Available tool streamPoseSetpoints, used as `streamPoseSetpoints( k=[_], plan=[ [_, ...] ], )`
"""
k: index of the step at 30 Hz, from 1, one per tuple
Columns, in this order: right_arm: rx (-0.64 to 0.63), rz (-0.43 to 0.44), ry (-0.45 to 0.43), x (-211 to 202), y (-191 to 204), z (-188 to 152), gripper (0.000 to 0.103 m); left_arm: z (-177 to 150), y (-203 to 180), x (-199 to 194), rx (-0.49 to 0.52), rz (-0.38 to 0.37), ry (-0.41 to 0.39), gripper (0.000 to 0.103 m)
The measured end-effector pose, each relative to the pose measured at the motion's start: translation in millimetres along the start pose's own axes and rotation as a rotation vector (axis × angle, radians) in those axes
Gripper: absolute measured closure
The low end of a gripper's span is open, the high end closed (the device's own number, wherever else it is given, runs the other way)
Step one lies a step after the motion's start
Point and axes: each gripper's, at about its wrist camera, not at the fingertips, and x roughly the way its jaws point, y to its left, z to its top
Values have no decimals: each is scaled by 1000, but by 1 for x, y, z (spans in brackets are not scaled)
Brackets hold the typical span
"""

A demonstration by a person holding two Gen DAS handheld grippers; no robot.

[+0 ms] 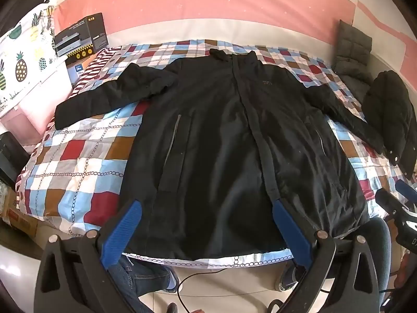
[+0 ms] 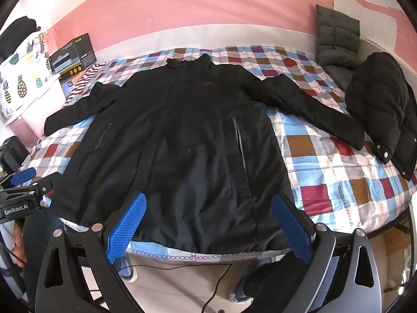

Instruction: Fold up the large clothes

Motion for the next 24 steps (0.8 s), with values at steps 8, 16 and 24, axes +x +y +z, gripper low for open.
streamPoseSetpoints(
  k=[8, 16, 24],
  plan=[
    [-1, 1, 5, 1, 0, 1, 6, 0, 1, 0, -1, -1, 5, 1],
    [-1, 3, 6, 1, 1, 2, 6, -3, -1, 3, -10, -9, 20, 1],
    [-17, 9, 9, 5, 12, -2, 6, -4, 0, 4, -11, -10, 31, 1]
  ],
)
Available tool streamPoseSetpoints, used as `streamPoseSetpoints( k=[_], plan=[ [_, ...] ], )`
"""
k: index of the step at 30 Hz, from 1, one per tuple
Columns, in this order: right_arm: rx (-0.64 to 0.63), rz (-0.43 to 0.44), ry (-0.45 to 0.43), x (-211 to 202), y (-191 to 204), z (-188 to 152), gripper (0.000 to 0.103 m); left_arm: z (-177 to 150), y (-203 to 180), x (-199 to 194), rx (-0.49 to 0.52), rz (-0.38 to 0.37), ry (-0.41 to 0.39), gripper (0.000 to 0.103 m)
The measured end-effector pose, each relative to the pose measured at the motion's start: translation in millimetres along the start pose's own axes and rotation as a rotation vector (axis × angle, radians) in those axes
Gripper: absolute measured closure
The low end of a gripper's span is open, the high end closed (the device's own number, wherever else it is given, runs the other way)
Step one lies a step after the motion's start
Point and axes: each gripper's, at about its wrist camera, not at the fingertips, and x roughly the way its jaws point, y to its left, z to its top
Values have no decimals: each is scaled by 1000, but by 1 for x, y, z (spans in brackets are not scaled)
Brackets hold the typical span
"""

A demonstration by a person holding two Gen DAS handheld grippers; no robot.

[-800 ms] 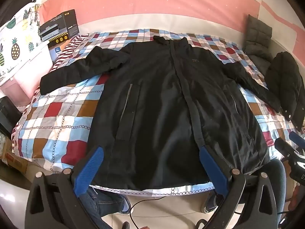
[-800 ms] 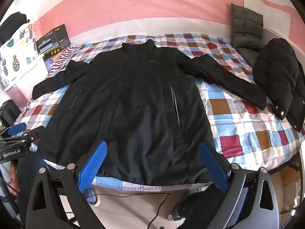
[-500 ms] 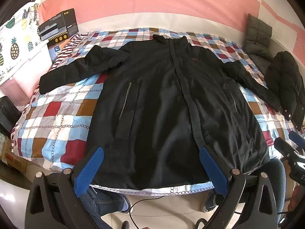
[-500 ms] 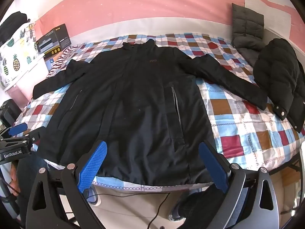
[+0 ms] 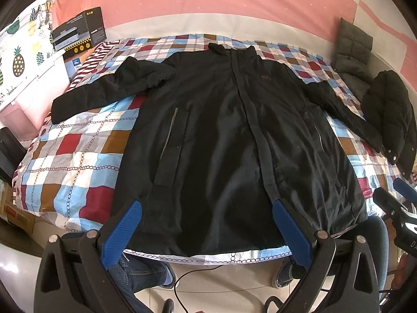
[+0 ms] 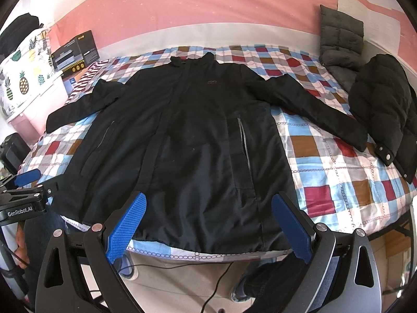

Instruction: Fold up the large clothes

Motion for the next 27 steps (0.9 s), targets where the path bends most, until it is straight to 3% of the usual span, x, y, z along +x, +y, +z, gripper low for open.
streamPoseSetpoints(
  k=[27],
  plan=[
    [-4, 10, 7, 0, -3, 1, 6, -4, 2, 2, -8, 2, 7, 1]
  ],
)
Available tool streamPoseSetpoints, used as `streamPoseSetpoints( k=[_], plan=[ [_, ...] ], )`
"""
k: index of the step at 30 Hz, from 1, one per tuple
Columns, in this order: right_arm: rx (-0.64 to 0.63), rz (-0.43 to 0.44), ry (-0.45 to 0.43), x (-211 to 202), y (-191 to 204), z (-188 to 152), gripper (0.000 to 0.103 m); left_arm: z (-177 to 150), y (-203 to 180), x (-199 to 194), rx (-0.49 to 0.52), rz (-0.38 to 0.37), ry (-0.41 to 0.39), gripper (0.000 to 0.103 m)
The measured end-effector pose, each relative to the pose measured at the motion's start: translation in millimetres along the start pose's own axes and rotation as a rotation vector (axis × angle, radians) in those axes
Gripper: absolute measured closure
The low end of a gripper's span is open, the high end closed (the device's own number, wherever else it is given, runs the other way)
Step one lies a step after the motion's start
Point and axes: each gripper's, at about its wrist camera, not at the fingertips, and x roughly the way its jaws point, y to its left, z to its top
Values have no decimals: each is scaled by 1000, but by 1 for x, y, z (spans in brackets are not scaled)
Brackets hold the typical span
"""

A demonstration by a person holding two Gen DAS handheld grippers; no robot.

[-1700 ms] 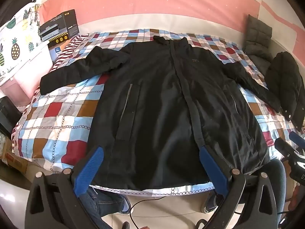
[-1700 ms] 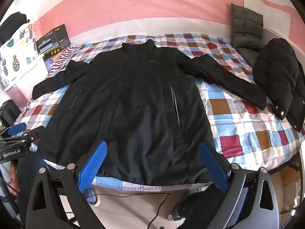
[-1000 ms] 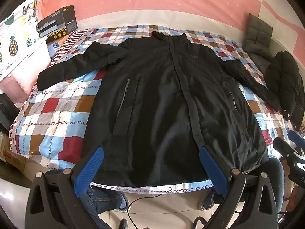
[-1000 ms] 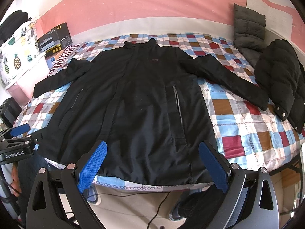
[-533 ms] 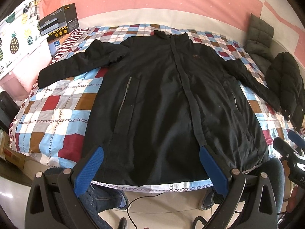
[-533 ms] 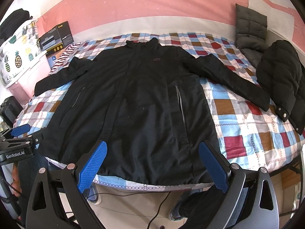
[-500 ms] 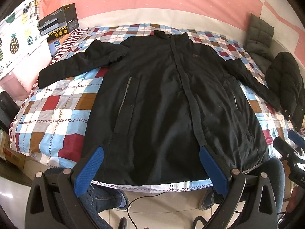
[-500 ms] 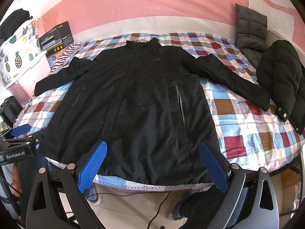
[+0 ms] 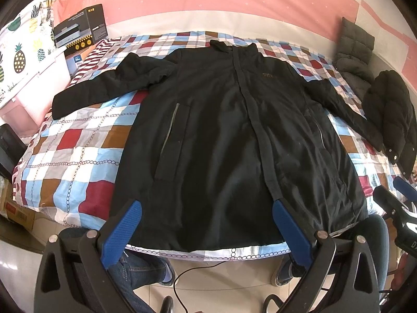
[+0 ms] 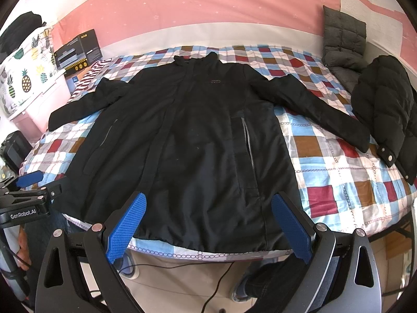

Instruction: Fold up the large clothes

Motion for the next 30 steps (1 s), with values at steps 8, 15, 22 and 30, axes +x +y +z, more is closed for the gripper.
streamPoseSetpoints(
  k=[8, 15, 22, 30],
  plan=[
    [1, -1, 0, 0, 1, 0, 6, -5, 0, 1, -3, -3, 3, 1],
    [0, -1, 1, 0, 2, 0, 6, -7, -1, 2, -3, -3, 7, 1],
    [0, -2, 1, 1, 2, 0, 6, -7, -1, 3, -5, -3, 10, 1],
    [0, 0, 3, 1, 3, 0, 6, -7, -1, 5, -2, -1, 17, 1]
  ],
)
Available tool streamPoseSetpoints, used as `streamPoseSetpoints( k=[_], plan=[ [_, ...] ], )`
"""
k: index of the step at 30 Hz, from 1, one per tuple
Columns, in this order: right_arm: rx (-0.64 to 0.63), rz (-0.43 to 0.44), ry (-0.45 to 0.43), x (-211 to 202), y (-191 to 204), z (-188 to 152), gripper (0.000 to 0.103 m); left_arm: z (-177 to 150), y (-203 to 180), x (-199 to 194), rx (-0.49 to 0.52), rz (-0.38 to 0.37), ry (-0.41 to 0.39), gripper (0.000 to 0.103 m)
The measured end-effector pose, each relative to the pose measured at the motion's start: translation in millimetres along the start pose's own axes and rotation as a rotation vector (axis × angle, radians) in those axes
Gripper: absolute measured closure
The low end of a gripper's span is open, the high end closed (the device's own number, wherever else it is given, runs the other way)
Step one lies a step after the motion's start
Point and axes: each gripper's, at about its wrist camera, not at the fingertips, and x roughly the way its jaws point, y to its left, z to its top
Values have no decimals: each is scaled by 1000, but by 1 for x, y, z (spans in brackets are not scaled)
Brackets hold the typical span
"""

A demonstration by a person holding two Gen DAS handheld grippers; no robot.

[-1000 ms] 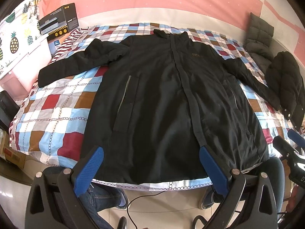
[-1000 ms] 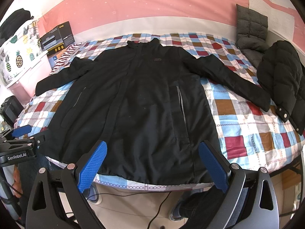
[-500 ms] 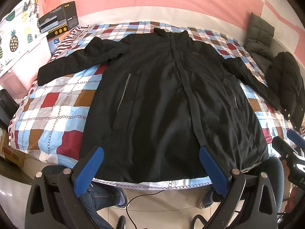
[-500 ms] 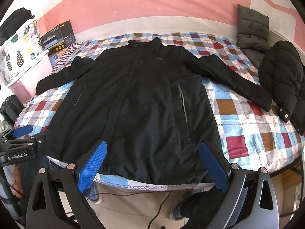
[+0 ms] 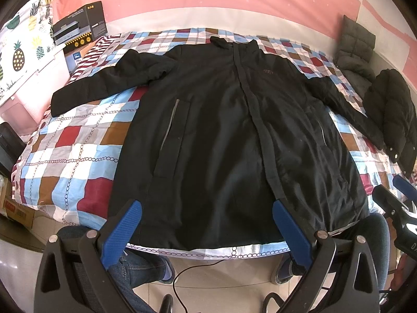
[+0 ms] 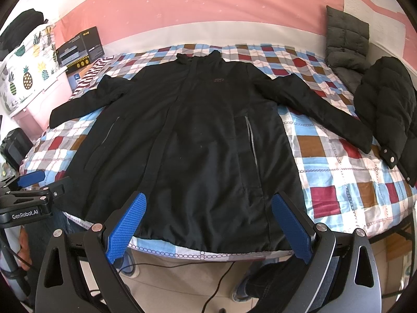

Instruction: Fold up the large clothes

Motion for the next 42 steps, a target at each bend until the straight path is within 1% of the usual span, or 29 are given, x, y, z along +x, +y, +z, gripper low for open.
streamPoseSetpoints(
  k=[6, 10, 13, 20, 24, 27, 29, 31, 34, 38, 40, 42],
  plan=[
    [-1, 5, -2, 2, 1, 1, 6, 4, 3, 6, 3, 0, 13, 1],
    [-16, 12, -7, 10, 12, 6, 6, 10, 7, 12, -7, 1, 18, 1],
    [-36, 22, -6, 18, 16, 14, 6, 17, 14, 19, -17, 0, 22, 1],
    [-67, 49, 22, 43, 24, 33, 6, 37, 36, 38, -53, 23, 22, 1],
    [-94, 67, 22, 58, 33, 47, 6, 50, 60, 53, -104, 12, 18, 1],
    [-110, 80, 34, 72, 41, 58, 5, 62, 80, 65, -142, 19, 10, 1],
    [-120, 90, 38, 81, 45, 65, 6, 70, 94, 72, -169, 28, -1, 1],
    [-135, 79, 31, 89, 51, 71, 5, 79, 110, 78, -194, 32, -20, 1],
    [-154, 73, 34, 103, 57, 84, 6, 92, 134, 89, -231, 56, -44, 1],
    [-183, 58, 29, 121, 67, 100, 6, 111, 167, 107, -271, 108, -69, 1],
    [-191, 56, 30, 130, 71, 108, 6, 120, 184, 116, -297, 138, -72, 1],
    [-196, 54, 30, 137, 73, 114, 6, 127, 203, 125, -327, 150, -78, 1]
  ],
)
